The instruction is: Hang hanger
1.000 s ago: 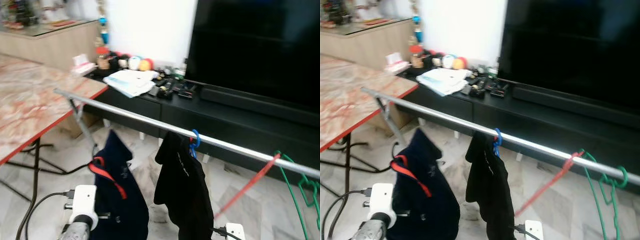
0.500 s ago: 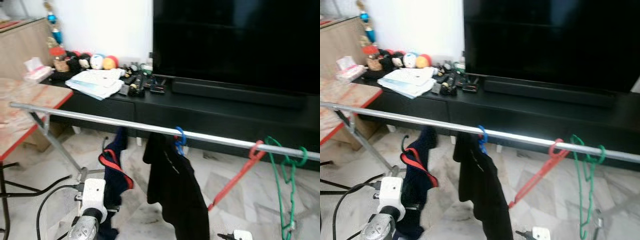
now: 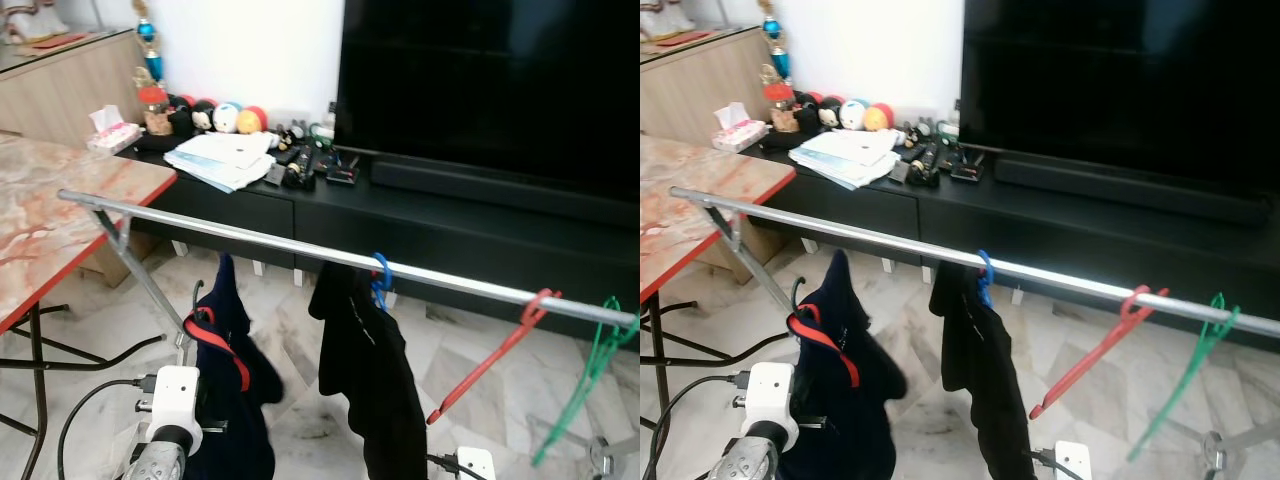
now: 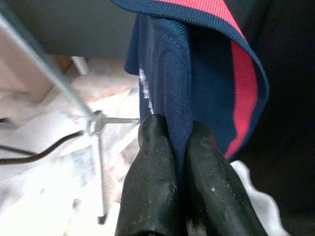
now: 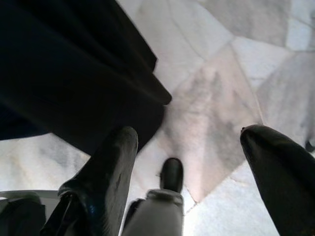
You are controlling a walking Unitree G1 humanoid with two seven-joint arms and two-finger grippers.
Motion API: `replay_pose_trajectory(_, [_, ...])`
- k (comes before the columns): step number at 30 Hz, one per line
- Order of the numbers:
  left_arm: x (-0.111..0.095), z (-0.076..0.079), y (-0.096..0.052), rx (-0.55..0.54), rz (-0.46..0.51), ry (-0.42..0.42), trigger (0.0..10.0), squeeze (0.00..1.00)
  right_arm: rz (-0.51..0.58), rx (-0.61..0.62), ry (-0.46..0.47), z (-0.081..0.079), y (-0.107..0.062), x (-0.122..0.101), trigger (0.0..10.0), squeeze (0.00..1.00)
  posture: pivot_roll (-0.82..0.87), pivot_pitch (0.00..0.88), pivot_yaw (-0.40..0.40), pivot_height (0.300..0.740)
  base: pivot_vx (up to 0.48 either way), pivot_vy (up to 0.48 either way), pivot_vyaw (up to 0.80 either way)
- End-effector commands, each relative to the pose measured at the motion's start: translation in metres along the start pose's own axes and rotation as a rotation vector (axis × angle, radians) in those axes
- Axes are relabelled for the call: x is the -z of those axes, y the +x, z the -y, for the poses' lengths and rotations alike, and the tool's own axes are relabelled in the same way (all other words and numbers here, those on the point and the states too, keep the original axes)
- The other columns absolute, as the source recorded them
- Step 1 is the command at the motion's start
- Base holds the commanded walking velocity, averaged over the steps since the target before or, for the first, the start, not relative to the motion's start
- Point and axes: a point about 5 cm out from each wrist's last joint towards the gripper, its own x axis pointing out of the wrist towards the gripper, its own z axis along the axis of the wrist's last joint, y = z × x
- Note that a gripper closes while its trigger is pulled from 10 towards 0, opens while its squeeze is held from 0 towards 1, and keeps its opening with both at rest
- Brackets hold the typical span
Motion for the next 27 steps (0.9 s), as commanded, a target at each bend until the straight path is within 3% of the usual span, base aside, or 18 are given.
replay_pose_trajectory(1, [-0.012, -0.0031, 0.002, -0.002, 0.058, 0.015, 10.0, 0.0, 0.0, -0.002, 0.014, -0.0015, 0.0002, 0.0, 10.0, 0.0, 0.05, 0.044, 0.031, 0.74, 0.0, 0.0, -0.75])
replay_pose_trajectory(27, [-0.0157, -0.0066, 0.0014, -0.001, 0.066, 0.023, 10.0, 0.0, 0.011, -0.009, 0.028, -0.0049, 0.0004, -0.0003, 10.0, 0.0, 0.06, 0.057, 0.046, 0.74, 0.0, 0.0, -0.05])
